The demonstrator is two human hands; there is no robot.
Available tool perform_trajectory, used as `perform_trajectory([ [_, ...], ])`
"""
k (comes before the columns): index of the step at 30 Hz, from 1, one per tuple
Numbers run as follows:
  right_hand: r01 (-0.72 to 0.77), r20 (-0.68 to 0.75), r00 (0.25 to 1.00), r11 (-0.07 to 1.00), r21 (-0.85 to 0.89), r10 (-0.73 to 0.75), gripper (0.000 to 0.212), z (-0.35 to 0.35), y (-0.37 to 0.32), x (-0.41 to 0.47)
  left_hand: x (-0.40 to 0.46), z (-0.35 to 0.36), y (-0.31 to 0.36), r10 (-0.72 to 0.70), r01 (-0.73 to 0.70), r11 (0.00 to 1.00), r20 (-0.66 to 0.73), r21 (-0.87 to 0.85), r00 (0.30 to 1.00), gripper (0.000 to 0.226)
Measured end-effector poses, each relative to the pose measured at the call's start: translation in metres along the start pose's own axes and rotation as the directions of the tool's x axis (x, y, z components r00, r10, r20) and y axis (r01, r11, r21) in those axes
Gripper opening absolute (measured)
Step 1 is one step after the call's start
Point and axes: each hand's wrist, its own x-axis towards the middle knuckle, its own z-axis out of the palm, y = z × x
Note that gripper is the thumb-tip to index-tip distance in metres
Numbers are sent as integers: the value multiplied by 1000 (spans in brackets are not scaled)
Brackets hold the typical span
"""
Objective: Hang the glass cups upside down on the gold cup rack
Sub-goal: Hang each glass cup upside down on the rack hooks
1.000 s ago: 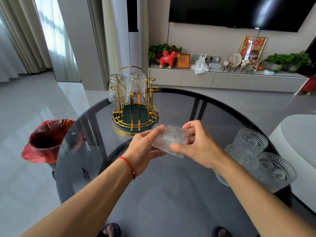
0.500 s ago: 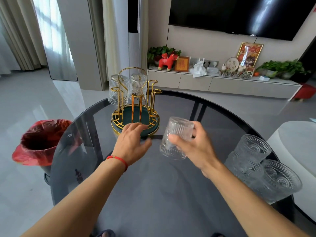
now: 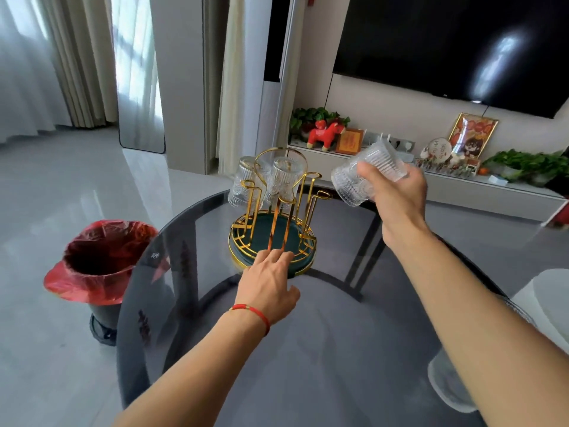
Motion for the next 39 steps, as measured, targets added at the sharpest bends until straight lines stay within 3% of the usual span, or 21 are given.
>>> perform_trajectory([
  [3, 38, -13, 999, 995, -95, -39, 84, 24, -8, 23, -2, -2, 3, -10, 10, 999, 0, 34, 1000, 59],
  [7, -2, 88, 996, 978, -208, 21, 72, 52, -8, 50, -3, -1, 8, -3, 5, 995, -19, 100, 1000, 43],
  [12, 19, 155, 987, 923, -385, 45, 81, 72, 8, 56, -1, 0, 7, 4, -3, 997, -17, 82, 1000, 45],
  [22, 72, 400, 898, 835, -545, 184, 65, 87, 30, 49, 0, 4, 7, -6, 7, 997, -16, 74, 1000, 43],
  [25, 84, 419, 881, 799, -596, 221, 73, 89, 27, 49, 0, 4, 7, 2, 0, 997, -22, 79, 1000, 44],
  [31, 84, 435, 866, 784, -615, 248, 44, 90, 22, 44, 1, 3, 8, -3, 5, 997, -25, 78, 1000, 43],
  [32, 71, 435, 861, 783, -618, 265, 46, 87, 21, 43, 0, 4, 9, 1, 1, 997, -23, 80, 1000, 43],
  [34, 37, 449, 837, 786, -617, 313, 75, 82, 19, 43, 0, 4, 9, 0, 1, 998, -22, 69, 1000, 43],
  [36, 17, 462, 825, 802, -597, 327, 90, 74, 17, 40, 1, 3, 9, 0, 1, 999, -24, 55, 1000, 44],
  [39, 86, 428, 880, 817, -571, 207, 75, 53, 14, 26, -1, 2, 6, -2, 4, 998, -29, 63, 1000, 48],
])
